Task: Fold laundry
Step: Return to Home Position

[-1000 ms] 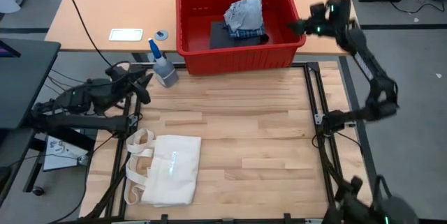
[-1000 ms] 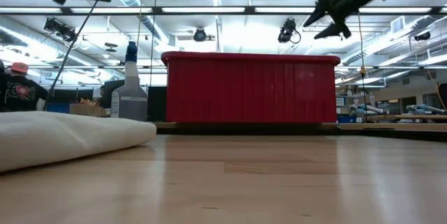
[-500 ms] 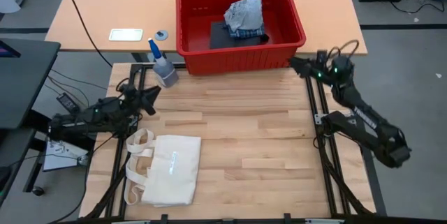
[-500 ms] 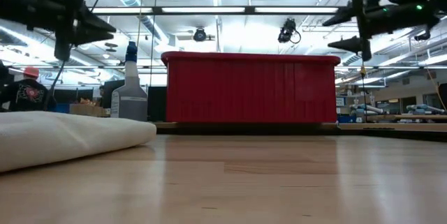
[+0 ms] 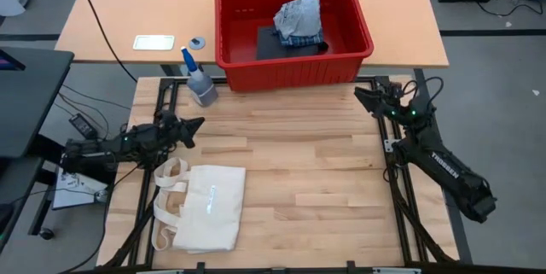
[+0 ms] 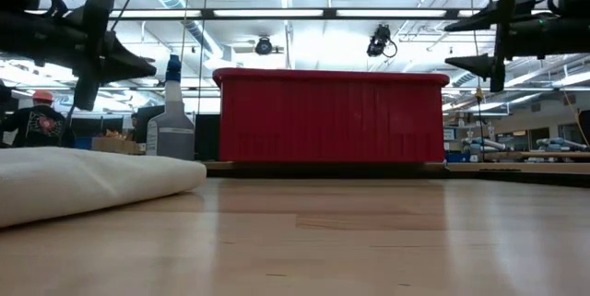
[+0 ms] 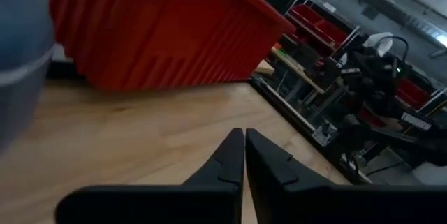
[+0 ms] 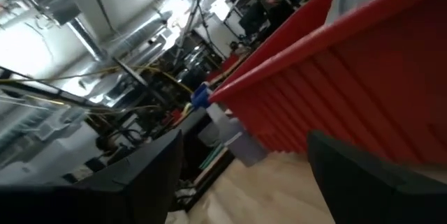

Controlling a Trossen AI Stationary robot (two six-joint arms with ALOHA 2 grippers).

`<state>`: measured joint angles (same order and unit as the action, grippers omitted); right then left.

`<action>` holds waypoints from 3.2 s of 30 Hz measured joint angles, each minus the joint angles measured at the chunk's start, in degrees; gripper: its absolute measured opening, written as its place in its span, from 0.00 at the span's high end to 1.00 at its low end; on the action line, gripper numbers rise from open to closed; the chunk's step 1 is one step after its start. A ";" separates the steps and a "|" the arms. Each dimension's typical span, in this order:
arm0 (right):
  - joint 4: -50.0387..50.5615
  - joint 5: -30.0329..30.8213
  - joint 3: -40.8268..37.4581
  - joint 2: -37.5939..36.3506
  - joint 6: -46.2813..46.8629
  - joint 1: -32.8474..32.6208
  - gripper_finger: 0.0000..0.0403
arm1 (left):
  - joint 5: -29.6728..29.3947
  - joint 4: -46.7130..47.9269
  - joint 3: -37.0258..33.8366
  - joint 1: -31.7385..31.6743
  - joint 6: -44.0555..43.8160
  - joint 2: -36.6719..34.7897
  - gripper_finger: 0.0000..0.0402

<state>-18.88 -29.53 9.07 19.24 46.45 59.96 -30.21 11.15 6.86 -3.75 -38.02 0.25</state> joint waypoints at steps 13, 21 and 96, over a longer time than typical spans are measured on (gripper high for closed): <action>-0.04 -5.88 -7.57 -11.99 6.06 -4.09 0.23 | 4.02 -0.09 -2.17 0.13 -15.77 0.44 0.99; 1.62 -6.31 -8.71 -15.75 6.29 -6.41 0.23 | 4.02 0.01 -2.17 0.11 -7.11 0.46 0.99; 1.60 -6.15 -8.66 -15.62 5.91 -6.37 0.23 | 3.95 -0.18 -2.24 0.11 1.31 0.48 0.99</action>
<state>-17.28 -35.68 0.40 3.62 52.36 53.58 -26.26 10.96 4.62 -3.64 -36.71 0.73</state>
